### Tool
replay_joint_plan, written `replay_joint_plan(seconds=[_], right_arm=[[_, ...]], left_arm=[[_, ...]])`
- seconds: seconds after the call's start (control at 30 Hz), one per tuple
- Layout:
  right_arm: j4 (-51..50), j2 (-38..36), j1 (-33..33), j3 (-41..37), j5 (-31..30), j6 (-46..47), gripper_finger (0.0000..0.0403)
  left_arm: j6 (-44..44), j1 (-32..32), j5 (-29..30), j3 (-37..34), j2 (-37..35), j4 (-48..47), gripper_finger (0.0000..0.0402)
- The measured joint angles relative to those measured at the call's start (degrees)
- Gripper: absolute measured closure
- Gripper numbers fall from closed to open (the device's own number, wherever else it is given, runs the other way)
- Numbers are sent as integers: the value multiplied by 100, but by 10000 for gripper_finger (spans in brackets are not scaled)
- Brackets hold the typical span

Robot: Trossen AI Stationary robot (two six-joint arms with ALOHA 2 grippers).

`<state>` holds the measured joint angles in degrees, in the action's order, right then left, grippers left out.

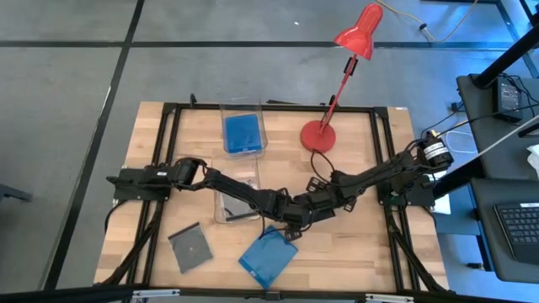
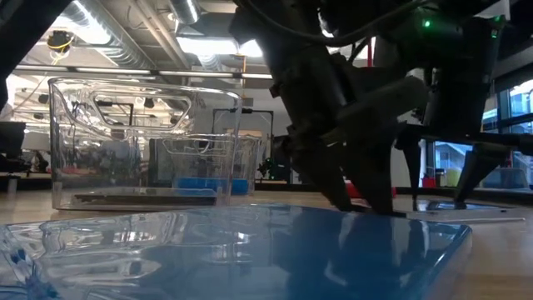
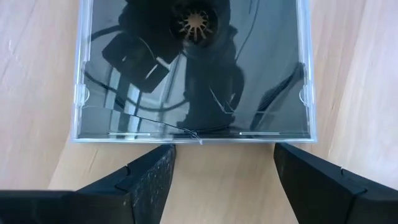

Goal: Pick & place jewel cases by type
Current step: Put the top black cd case into the bottom transparent bin

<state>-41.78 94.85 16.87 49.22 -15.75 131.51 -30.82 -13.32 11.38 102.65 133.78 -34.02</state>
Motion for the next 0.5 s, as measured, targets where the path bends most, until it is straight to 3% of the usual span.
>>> replay_joint_plan(seconds=[0.5], right_arm=[[88,-15,164,-34,128,283,192]], left_arm=[[1114,-57,-118,4,-17,-406,130]])
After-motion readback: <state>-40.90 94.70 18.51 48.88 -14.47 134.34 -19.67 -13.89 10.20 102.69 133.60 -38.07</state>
